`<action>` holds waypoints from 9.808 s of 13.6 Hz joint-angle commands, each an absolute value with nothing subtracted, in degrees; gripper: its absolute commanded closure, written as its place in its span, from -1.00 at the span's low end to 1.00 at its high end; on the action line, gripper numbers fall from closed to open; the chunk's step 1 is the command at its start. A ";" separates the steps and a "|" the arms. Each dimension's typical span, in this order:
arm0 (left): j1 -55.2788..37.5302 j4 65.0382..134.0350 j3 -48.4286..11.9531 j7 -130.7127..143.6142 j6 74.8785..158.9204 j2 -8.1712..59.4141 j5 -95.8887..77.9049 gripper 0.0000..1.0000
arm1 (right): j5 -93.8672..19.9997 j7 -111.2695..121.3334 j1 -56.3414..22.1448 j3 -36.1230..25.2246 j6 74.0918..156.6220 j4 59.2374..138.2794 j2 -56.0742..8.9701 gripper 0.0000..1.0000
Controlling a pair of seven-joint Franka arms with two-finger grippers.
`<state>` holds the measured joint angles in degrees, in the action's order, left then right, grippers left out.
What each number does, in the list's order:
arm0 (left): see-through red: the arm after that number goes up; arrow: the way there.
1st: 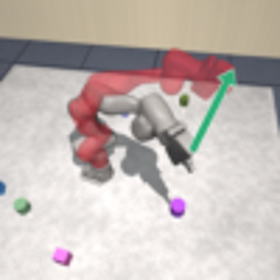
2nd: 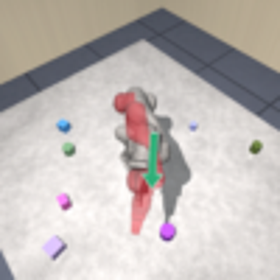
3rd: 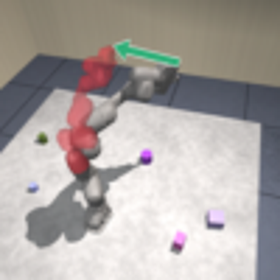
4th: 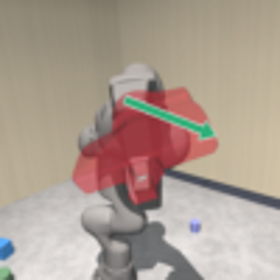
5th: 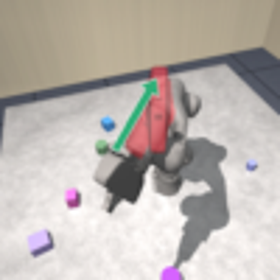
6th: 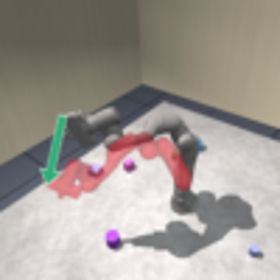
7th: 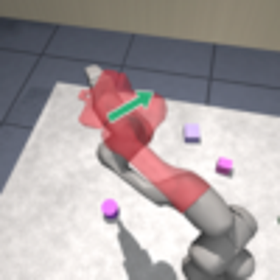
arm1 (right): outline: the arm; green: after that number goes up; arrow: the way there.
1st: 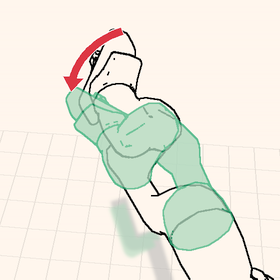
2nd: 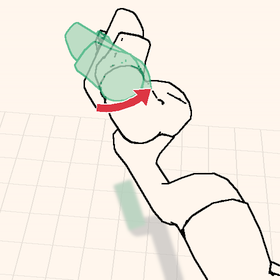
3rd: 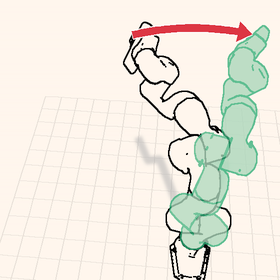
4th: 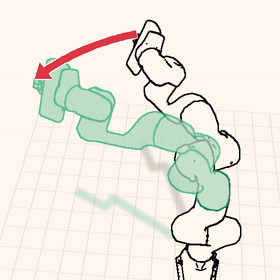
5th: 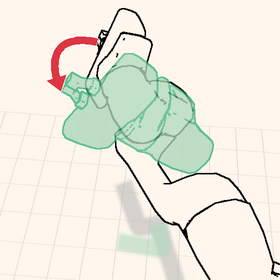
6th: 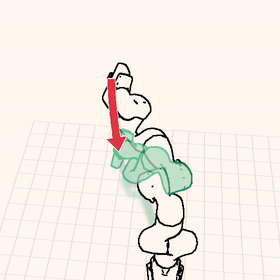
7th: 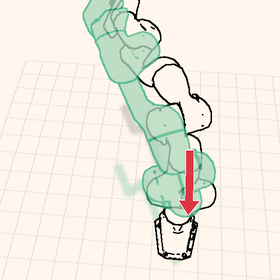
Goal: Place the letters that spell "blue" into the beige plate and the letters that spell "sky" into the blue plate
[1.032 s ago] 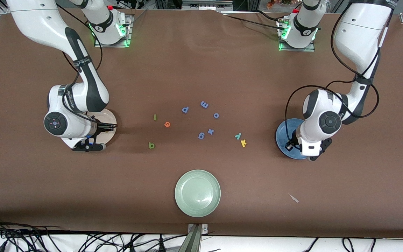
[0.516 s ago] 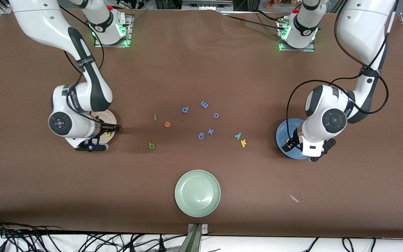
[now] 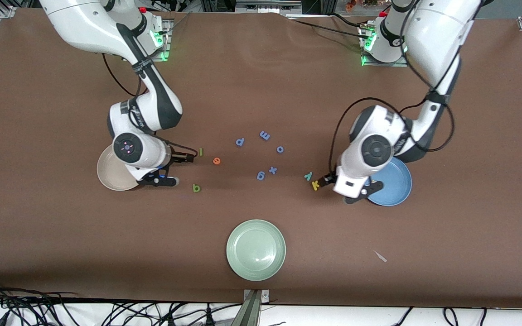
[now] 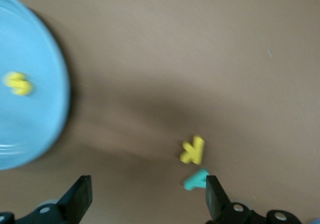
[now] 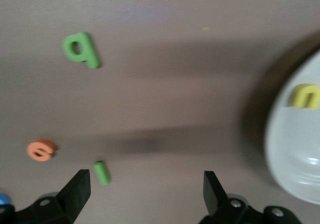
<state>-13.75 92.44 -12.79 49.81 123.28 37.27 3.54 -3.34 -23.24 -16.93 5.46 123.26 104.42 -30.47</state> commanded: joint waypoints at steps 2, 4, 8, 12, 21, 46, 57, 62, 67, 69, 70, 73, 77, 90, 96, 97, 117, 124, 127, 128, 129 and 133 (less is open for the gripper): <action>-15.47 88.07 -12.48 39.58 125.84 42.80 4.92 -1.00 | -3.96 -25.75 -16.52 8.61 133.66 114.94 -25.59 -1.00; -15.64 88.07 -12.48 36.48 129.71 45.51 4.92 -0.99 | -3.87 -26.28 -16.61 10.28 140.15 119.51 -25.22 -1.00; -15.64 88.24 -12.48 36.39 131.84 46.58 4.92 -0.70 | -3.08 -25.75 -17.75 10.81 145.46 121.82 -26.28 -1.00; -15.56 88.24 -12.48 37.53 131.84 46.93 4.57 0.19 | -2.29 -25.31 -18.19 10.81 146.07 121.73 -27.77 -0.84; -8.80 87.71 -12.39 30.01 124.29 41.50 4.75 0.87 | -1.23 -25.66 -18.11 10.81 147.04 121.20 -29.00 0.47; -7.28 91.85 -21.88 12.57 119.24 39.72 10.81 -0.75 | -3.77 1.85 -15.64 -8.97 125.09 108.39 -26.01 -1.00; -11.16 92.29 -21.71 14.06 130.69 45.79 15.73 -0.16 | -6.33 -9.32 -18.45 2.54 125.68 89.57 -40.50 -1.00; -10.99 92.11 -21.53 13.45 132.62 46.67 15.73 0.76 | -6.33 -10.01 -21.18 2.55 129.81 88.07 -44.73 -1.00; -9.50 91.76 -21.45 12.57 131.40 44.75 15.73 1.00 | -6.15 -10.63 -21.80 2.55 134.02 88.07 -46.84 -0.96; -7.74 91.23 -21.45 11.26 125.98 40.80 15.73 1.00 | -6.24 -10.46 -21.88 2.55 134.12 88.07 -46.76 -0.57; -6.26 91.23 -21.45 8.81 123.16 38.78 15.73 1.00 | -6.33 -10.46 -21.88 2.55 134.12 88.07 -46.84 -0.32; 1.20 91.32 -21.53 -5.05 115.51 35.34 15.73 1.00 | -6.42 -10.55 -21.80 2.55 134.03 88.07 -46.85 0.22; 10.88 94.90 -21.71 -18.97 113.29 34.81 15.73 1.00 | -6.42 -10.28 -21.36 2.46 133.33 87.63 -46.23 0.63; 11.95 92.74 -24.87 -16.44 104.89 25.07 14.68 -1.00 | -5.71 4.99 -18.37 -6.05 116.90 92.97 -35.52 0.62; 12.04 80.61 -27.42 -6.60 87.29 17.16 9.59 -1.00 | -5.98 16.26 -16.18 -13.36 109.60 95.27 -35.24 0.51; 12.22 78.86 -27.25 -6.59 86.14 15.92 8.19 -1.00 | -6.15 16.17 -15.65 -13.27 109.86 95.27 -35.51 -0.39; 0.62 101.43 -3.43 -2.11 96.42 -3.87 -2.29 -1.00 | -9.05 -36.99 -31.90 -1.85 125.14 96.06 -36.12 -1.00; 0.79 100.37 -3.51 2.64 93.78 -3.52 -3.78 -1.00 | -8.96 -37.35 -33.66 -0.70 137.28 102.83 -36.91 -1.00; 0.79 99.76 -3.52 2.90 93.43 -3.34 -3.60 -1.00 | -8.96 -37.27 -34.36 -0.70 142.81 106.34 -37.00 -0.97; 0.79 99.58 -3.52 2.90 92.73 -3.34 -3.52 -1.00 | -8.96 -37.09 -34.37 -0.70 143.08 106.52 -37.00 -0.90; 0.79 99.23 -3.52 2.90 92.46 -3.25 -3.34 -1.00 | -8.96 -37.09 -34.37 -0.70 143.00 106.52 -37.00 -0.77; 0.79 95.99 -3.52 3.08 89.66 -1.24 -3.25 -1.00 | -8.96 -37.00 -34.37 -0.70 142.73 106.52 -36.91 0.04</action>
